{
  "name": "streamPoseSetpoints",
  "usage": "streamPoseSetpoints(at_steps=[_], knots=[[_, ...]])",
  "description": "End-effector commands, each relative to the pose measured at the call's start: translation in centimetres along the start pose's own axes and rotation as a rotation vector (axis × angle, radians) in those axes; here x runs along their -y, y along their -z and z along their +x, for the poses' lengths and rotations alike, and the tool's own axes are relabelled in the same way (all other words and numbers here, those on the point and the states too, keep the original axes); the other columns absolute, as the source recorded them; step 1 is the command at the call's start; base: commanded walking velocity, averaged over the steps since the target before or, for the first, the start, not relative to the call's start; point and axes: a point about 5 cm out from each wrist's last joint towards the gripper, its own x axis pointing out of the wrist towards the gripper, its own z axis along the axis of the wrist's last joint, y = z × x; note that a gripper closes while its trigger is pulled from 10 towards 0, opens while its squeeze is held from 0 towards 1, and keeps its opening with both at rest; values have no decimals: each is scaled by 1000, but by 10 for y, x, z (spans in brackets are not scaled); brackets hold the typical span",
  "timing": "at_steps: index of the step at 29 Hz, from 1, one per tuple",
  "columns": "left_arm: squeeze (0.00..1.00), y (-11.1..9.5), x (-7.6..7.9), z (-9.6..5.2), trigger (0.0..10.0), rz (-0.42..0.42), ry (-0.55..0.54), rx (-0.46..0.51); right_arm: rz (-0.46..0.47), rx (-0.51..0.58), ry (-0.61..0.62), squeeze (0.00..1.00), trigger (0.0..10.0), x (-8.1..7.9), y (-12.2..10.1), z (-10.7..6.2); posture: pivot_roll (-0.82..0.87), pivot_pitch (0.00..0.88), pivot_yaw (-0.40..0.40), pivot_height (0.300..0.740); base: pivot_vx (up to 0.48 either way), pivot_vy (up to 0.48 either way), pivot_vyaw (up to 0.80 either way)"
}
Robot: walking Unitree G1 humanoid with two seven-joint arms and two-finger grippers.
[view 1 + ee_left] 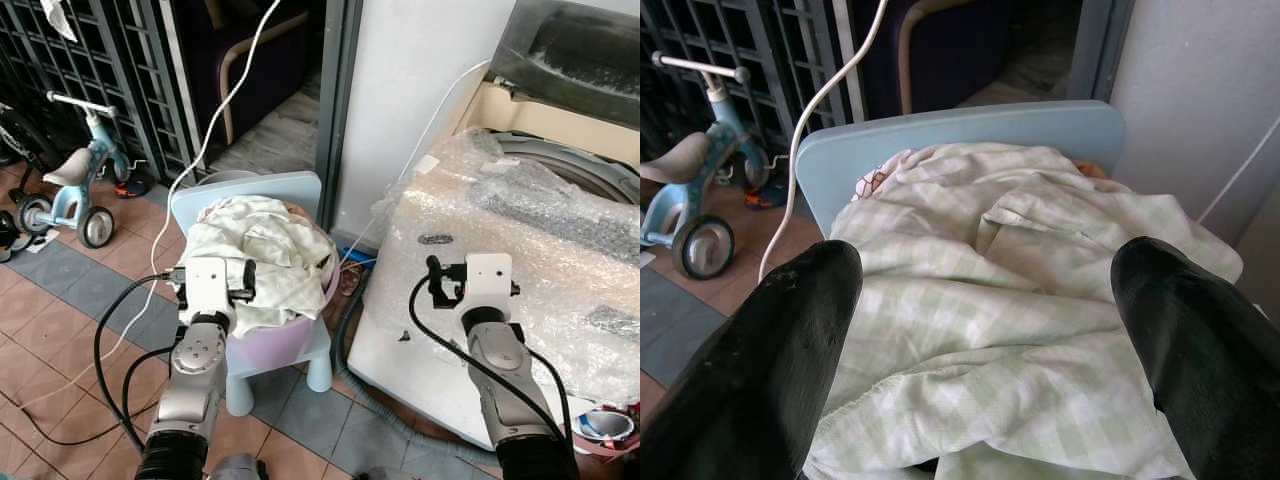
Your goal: Clothes washing
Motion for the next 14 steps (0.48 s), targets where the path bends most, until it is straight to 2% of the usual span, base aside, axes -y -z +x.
streamPoseSetpoints(at_steps=[1, 6, 11, 14], knots=[[0, -5, -3, -2, 10000, 15, -13, 13, 21, 10, -16, 0, 10000, -1, -3, 3, 36, 19, -17, 740, 0, 0, 0], [0, -1, -7, -8, 10000, 19, -35, -3, 4, 23, -44, 0, 10000, -3, -4, 3, 31, 29, -11, 740, 0, 0, 0], [0, 3, -13, -19, 10000, 3, -71, -13, 31, 14, -61, 0, 10000, -8, 0, -6, 17, 41, -2, 740, 0, 0, 730], [0, 4, -8, -21, 10000, -2, -30, -43, 45, -9, -66, 0, 10000, -10, 7, -11, 24, 35, 0, 740, 0, 0, 788]])
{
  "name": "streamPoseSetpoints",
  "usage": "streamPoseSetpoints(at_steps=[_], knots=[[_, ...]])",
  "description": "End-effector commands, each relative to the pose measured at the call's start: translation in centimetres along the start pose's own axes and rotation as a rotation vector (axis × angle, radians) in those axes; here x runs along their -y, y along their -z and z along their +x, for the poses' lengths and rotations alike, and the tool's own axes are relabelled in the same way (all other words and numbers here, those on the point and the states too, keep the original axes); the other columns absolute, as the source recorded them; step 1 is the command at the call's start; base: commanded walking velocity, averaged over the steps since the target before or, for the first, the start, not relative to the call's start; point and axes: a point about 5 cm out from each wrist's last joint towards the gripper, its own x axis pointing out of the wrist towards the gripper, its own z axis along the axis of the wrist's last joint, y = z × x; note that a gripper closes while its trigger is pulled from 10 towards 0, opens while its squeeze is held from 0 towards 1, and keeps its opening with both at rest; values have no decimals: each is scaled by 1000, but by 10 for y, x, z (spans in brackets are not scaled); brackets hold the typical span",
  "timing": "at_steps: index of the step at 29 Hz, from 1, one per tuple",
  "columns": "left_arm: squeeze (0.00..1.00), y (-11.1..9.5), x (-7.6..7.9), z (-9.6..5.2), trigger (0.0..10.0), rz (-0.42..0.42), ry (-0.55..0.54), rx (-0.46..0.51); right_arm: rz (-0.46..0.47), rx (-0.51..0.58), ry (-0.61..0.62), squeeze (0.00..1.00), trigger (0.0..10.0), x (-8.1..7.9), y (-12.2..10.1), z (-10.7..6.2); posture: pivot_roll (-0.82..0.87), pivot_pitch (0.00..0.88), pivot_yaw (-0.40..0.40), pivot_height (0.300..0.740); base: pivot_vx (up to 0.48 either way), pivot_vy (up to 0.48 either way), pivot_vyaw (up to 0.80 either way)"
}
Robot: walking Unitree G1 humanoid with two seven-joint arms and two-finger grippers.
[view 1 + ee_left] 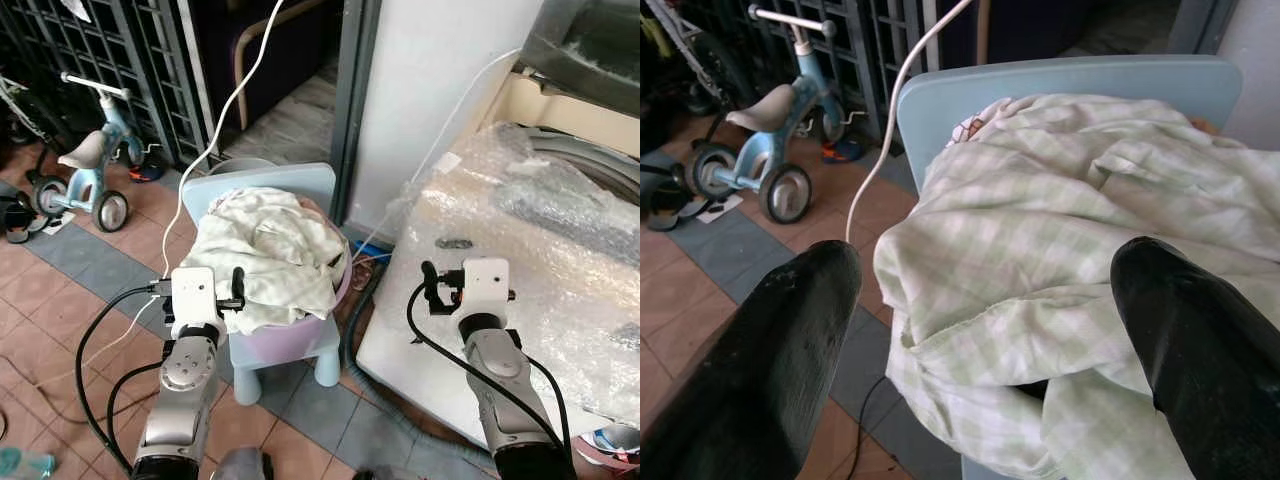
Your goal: Clothes washing
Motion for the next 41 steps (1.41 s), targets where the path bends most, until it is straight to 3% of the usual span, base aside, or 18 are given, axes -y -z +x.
streamPoseSetpoints(at_steps=[1, 12, 31, 36, 41], knots=[[0, -6, 6, -1, 10000, 4, 44, 5, 12, 5, 0, 0, 10000, 1, 0, -3, 24, 37, 1, 740, 0, 0, 781], [0, -13, 9, 7, 10000, -2, 68, 28, 46, 34, -30, 0, 10000, -3, -8, 4, 19, 30, 11, 740, 22, 0, 128], [0, -16, 17, 11, 10000, 0, 64, 61, 28, 48, -171, 0, 10000, -22, -14, 12, 31, 2, -5, 740, 244, 320, 484], [0, -19, 18, 13, 10000, -11, 55, 69, 15, -8, -156, 0, 10000, -19, -8, 17, 24, 5, 3, 740, 0, 0, 0], [0, -15, 20, 12, 10000, -4, 81, 40, -76, -160, -112, 0, 10000, -13, 12, 14, 20, 14, 4, 740, 0, 0, 0]])
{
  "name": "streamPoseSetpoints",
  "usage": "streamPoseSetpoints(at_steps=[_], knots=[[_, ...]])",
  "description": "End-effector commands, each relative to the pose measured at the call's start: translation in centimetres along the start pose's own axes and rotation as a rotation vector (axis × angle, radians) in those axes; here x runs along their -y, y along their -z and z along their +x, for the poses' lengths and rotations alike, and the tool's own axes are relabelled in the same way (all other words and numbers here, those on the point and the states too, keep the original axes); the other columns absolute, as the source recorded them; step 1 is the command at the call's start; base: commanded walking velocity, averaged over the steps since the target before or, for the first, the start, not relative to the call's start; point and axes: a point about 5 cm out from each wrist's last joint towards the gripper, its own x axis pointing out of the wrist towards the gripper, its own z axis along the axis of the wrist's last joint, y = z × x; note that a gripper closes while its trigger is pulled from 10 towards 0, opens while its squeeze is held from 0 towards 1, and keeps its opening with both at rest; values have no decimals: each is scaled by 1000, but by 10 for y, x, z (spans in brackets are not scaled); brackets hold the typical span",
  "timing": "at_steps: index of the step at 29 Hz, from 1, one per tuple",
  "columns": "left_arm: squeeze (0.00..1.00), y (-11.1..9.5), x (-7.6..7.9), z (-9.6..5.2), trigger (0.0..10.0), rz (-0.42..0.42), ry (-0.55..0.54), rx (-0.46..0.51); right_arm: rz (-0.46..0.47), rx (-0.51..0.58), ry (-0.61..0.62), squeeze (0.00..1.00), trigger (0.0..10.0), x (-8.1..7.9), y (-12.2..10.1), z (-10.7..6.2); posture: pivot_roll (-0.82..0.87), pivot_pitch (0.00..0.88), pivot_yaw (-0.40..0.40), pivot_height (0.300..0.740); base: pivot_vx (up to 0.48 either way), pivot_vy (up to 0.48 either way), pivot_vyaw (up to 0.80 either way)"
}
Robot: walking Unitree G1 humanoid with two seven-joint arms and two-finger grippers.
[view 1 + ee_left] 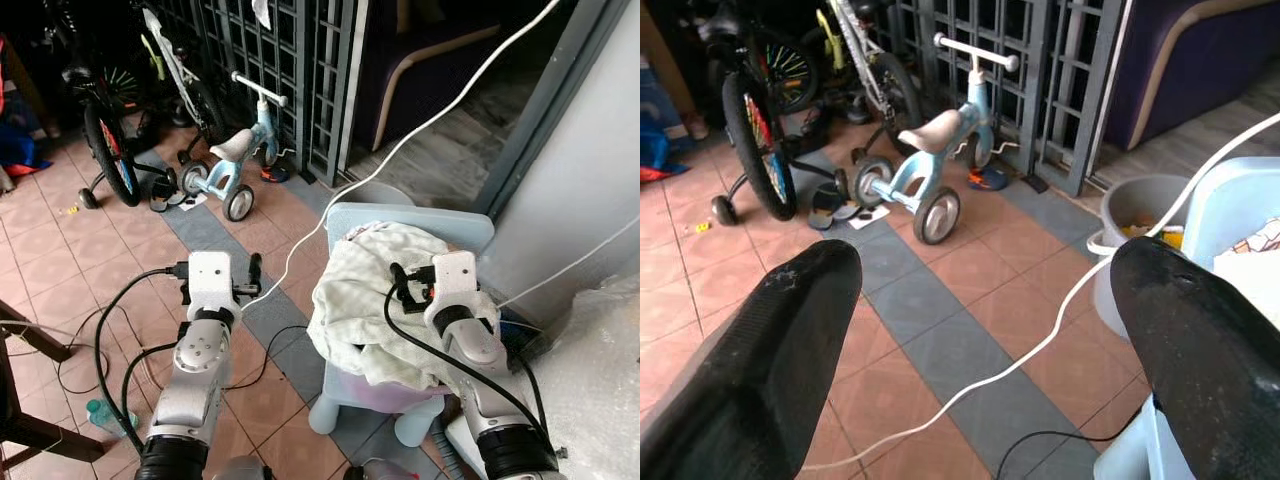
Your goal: Clothes washing
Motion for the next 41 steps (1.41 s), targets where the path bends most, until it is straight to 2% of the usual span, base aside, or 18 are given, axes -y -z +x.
streamPoseSetpoints(at_steps=[1, 2, 4, 7, 12, 13, 14, 15, 18, 23, 27, 28, 41], knots=[[0, 4, 9, -2, 10000, 0, 38, -31, -42, -121, 51, 0, 10000, 12, 17, -2, 19, 18, 3, 740, 0, 0, 0], [0, 4, 9, -2, 10000, 0, 38, -31, -42, -121, 51, 0, 10000, 12, 17, -2, 19, 18, 3, 740, 0, 0, 0], [0, 9, 11, -2, 10000, 14, 51, -72, -93, -236, 63, 0, 10000, 16, 31, -1, 22, 26, 0, 740, 0, 0, 0], [0, 10, 13, -3, 10000, 23, 65, -87, -129, -291, 81, 0, 10000, 22, 37, 2, 33, 45, -7, 740, 0, 0, 0], [0, 10, 12, -7, 10000, 31, 68, -99, -147, -323, 83, 0, 10000, 26, 37, 6, 41, 71, -12, 740, 0, 0, 0], [0, 12, 9, -14, 10000, 38, 64, -124, -172, -355, 39, 0, 902, 23, 38, 9, 54, 122, -19, 740, 0, 0, 0], [0, 12, 9, -14, 10000, 38, 64, -124, -172, -355, 39, 0, 902, 23, 38, 9, 54, 122, -19, 740, 0, 0, 0], [0, 13, 8, -17, 10000, 41, 63, -134, -187, -368, 17, 0, 0, 22, 38, 10, 54, 122, -19, 740, 0, 0, 0], [0, 14, 5, -22, 10000, 48, 55, -147, -155, -416, -29, 0, 0, 17, 42, 11, 65, 128, -24, 740, 0, 0, 0], [0, 13, 3, -22, 10000, 46, 48, -148, -125, -439, -55, 0, 0, 13, 44, 11, 68, 130, -25, 740, 0, 0, 0], [0, 11, 4, -19, 10000, 49, 48, -148, -67, -478, -100, 0, 0, 4, 50, 8, 61, 130, -17, 740, 0, 0, 0], [0, 9, 4, -18, 10000, 57, 54, -151, -18, -501, -119, 0, 0, -2, 54, 5, 56, 127, -11, 740, 0, 0, 0], [0, 4, 4, -10, 10000, 71, 44, -144, 64, -475, -101, 0, 0, -5, 46, 11, 52, 116, -6, 740, 0, 0, 0]])
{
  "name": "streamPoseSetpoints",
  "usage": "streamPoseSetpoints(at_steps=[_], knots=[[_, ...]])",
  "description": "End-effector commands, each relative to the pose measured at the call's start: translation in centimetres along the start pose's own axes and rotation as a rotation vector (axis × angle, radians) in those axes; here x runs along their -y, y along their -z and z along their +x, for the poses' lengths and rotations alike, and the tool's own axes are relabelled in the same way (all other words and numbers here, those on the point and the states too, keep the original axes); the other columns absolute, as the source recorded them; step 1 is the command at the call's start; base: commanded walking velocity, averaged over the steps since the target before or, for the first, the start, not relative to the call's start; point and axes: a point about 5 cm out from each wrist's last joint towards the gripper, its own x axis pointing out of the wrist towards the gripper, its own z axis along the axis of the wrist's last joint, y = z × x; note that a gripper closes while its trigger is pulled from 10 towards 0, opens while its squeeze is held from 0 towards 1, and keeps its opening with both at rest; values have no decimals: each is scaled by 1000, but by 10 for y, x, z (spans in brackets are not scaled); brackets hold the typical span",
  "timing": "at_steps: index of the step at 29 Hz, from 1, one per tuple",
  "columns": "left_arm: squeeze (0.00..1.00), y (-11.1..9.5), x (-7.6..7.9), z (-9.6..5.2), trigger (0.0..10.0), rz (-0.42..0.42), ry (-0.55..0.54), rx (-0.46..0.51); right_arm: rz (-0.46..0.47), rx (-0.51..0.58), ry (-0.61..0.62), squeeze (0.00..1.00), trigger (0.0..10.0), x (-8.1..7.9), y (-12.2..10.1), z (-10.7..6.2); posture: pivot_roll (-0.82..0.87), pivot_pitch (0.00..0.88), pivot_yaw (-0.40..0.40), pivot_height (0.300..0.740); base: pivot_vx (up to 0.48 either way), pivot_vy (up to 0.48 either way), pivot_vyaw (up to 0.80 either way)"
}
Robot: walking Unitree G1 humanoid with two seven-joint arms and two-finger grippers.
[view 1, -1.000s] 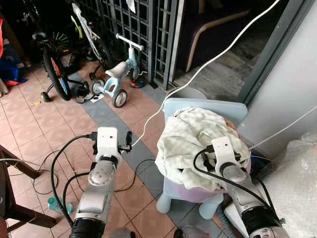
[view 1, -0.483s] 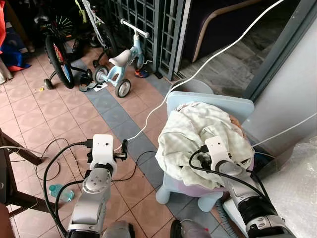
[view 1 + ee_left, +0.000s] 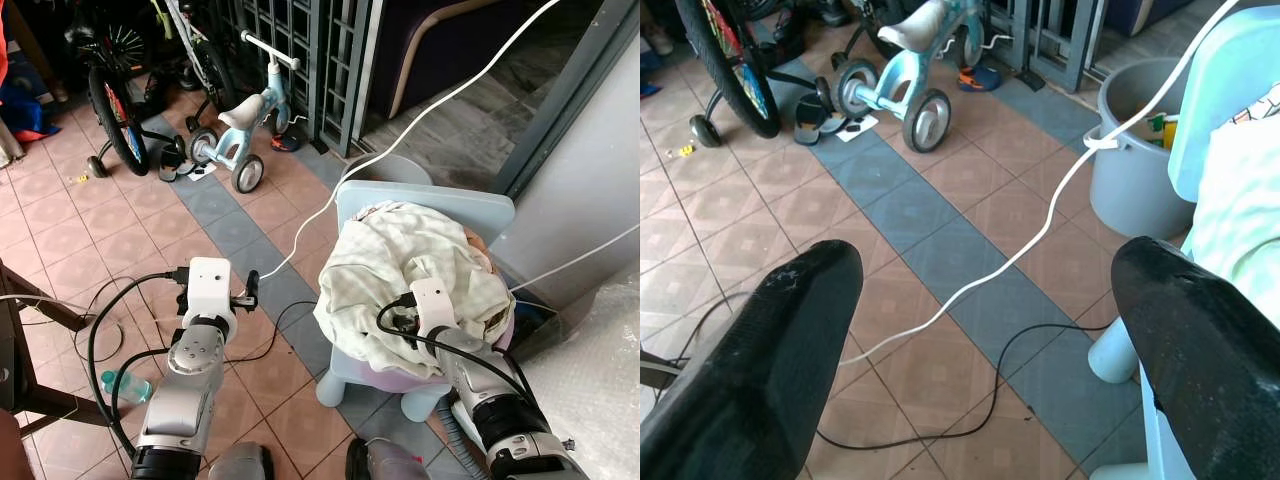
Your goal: Clothes washing
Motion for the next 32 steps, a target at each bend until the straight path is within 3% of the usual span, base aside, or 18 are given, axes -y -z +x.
streamPoseSetpoints(at_steps=[1, 15, 19, 26, 28, 32], knots=[[0, 5, 1, 0, 10000, 16, -1, -22, 25, -15, -17, 0, 0, -4, 2, 1, 52, 116, -6, 740, 0, 0, 0], [0, 2, 13, 4, 10000, 15, 24, -20, 63, 40, -12, 0, 0, -7, -3, 0, 26, 106, -18, 740, 0, 0, 0], [0, 10, 14, 5, 10000, 65, 6, -56, 135, 191, -44, 0, 0, -15, -15, -9, 14, 85, -12, 740, 0, 0, 0], [0, 11, 10, 8, 10000, 66, -19, -68, 207, 285, -96, 0, 0, -26, -21, -19, 17, 50, -7, 740, 0, 0, 0], [0, 9, 9, 8, 10000, 34, -23, -42, 266, 386, -93, 0, 0, -23, -37, -29, 18, 34, -6, 740, 0, 0, 0], [0, -3, 12, 7, 10000, 20, -15, 48, 284, 590, -12, 0, 0, -8, -68, -51, 21, 2, -3, 740, 0, 0, 0]])
